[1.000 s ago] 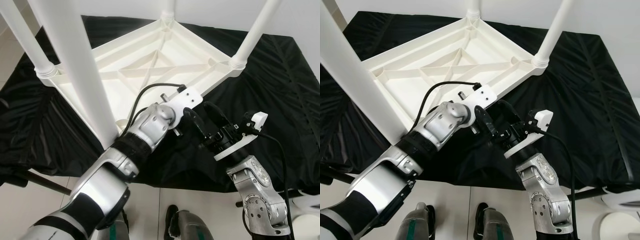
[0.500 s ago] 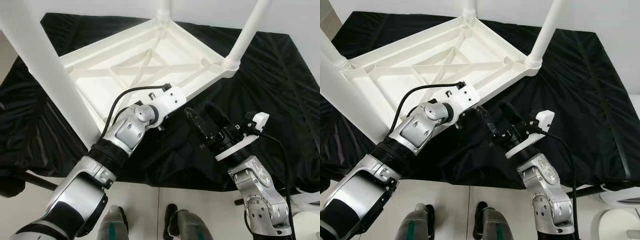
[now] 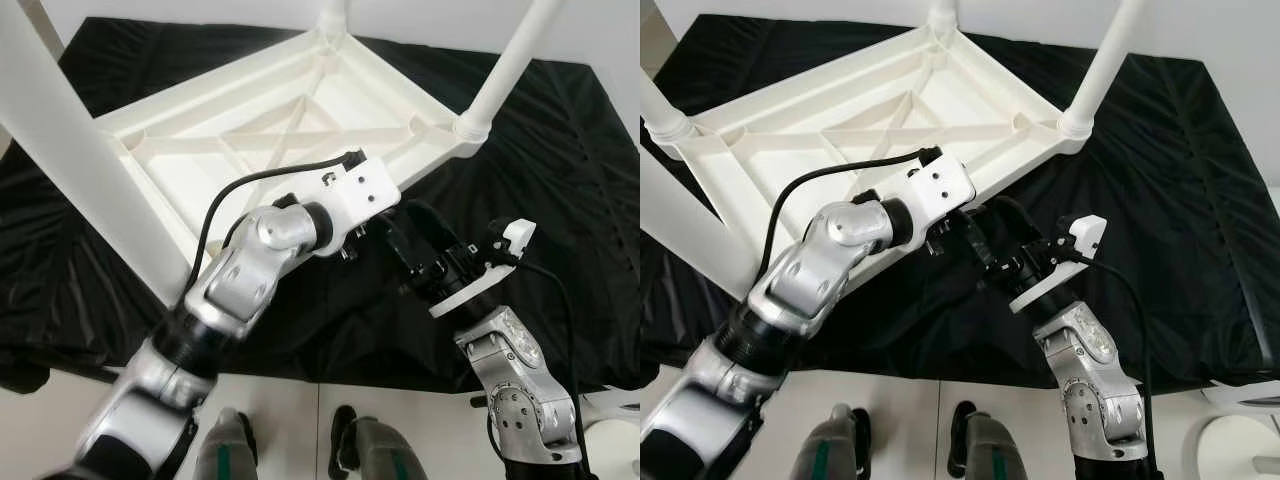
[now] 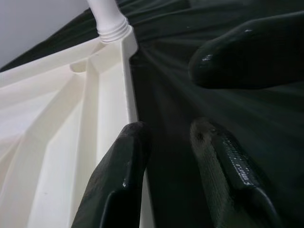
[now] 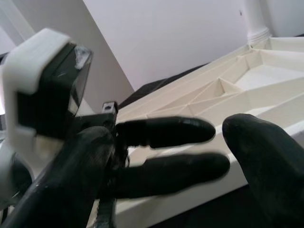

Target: Building children table

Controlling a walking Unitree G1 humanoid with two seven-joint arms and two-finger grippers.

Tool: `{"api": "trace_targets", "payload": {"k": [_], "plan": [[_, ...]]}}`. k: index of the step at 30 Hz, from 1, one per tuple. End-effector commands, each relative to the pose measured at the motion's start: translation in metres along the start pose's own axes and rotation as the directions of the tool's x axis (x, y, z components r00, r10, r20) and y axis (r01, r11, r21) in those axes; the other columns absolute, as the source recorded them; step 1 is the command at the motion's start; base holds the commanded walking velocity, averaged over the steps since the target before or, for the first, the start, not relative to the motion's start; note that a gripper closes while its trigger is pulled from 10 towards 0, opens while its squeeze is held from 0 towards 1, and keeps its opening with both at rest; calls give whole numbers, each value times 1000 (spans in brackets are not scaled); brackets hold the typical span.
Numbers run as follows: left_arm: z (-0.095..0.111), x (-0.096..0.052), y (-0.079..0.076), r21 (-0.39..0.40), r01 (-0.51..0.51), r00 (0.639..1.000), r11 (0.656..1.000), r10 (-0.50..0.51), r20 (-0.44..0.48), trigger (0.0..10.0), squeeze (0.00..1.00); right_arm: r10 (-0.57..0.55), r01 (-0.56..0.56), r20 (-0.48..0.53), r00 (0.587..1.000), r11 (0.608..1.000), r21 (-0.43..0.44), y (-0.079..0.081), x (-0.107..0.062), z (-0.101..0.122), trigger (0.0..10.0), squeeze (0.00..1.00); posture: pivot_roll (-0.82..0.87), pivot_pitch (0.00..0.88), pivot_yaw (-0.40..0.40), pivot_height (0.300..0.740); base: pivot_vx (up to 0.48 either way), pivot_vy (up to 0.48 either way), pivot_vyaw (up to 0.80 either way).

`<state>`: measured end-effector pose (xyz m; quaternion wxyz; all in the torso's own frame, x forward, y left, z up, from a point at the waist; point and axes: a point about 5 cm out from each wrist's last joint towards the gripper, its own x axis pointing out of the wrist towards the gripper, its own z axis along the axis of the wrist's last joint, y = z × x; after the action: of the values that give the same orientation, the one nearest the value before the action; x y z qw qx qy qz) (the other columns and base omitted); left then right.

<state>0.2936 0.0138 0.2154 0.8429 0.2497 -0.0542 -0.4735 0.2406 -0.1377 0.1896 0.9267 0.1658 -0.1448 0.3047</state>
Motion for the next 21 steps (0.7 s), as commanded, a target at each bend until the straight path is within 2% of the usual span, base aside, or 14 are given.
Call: {"api": "trace_targets", "payload": {"k": [1,2,4,9,10,11,12,13,14,15,17,20,21], "plan": [[9,0,-20,-22,63,996,998,-61,69,10000,0,-14,14,-18,1000,1000,-19,-6,1,-4,10000,0,43,148,-43,740,0,0,0],[9,0,-20,-22,63,996,998,-61,69,10000,0,-14,14,-18,1000,1000,-19,-6,1,-4,10000,0,43,148,-43,740,0,0,0],[2,-9,-32,-39,75,993,996,-71,90,10000,0,-18,17,-27,999,999,-36,-15,6,-6,10000,0,55,142,-52,740,0,0,0],[-6,-18,-42,-45,80,993,996,-76,85,10000,0,-12,10,-35,999,998,-56,-22,11,-8,10000,0,61,140,-54,740,0,0,0],[-12,-26,-48,-59,83,995,995,-79,67,10000,0,-4,1,-40,999,997,-77,-28,17,-9,10000,0,68,138,-57,740,0,0,0],[-12,-26,-48,-59,83,995,995,-79,67,10000,0,-4,1,-40,999,997,-77,-28,17,-9,10000,0,68,138,-57,740,0,0,0],[-15,-35,-53,-75,77,996,994,-73,61,10000,0,-2,-2,-43,999,996,-89,-35,23,-9,10000,0,72,137,-58,740,0,0,0],[-15,-35,-53,-75,77,996,994,-73,61,10000,0,-2,-2,-43,999,996,-89,-35,23,-9,10000,0,72,137,-58,740,0,0,0],[-17,-42,-56,-110,74,996,991,-68,58,10000,0,4,-9,-48,999,995,-104,-40,29,-10,10000,0,81,137,-64,740,0,0,0],[-17,-42,-56,-110,74,996,991,-68,58,10000,0,4,-9,-48,999,995,-104,-40,29,-10,10000,0,81,137,-64,740,0,0,0],[-20,-57,-59,-174,61,997,983,-52,53,10000,0,-5,-3,-60,998,992,-125,-52,38,-12,10000,0,94,138,-70,740,0,0,0],[-22,-62,-59,-201,52,998,978,-43,49,10000,0,-11,3,-64,998,991,-131,-56,41,-13,10000,0,100,138,-75,740,0,0,0],[-24,-68,-59,-231,43,998,972,-34,44,10000,0,-12,3,-66,998,990,-140,-58,44,-14,10000,0,105,137,-78,740,0,0,0]]}}
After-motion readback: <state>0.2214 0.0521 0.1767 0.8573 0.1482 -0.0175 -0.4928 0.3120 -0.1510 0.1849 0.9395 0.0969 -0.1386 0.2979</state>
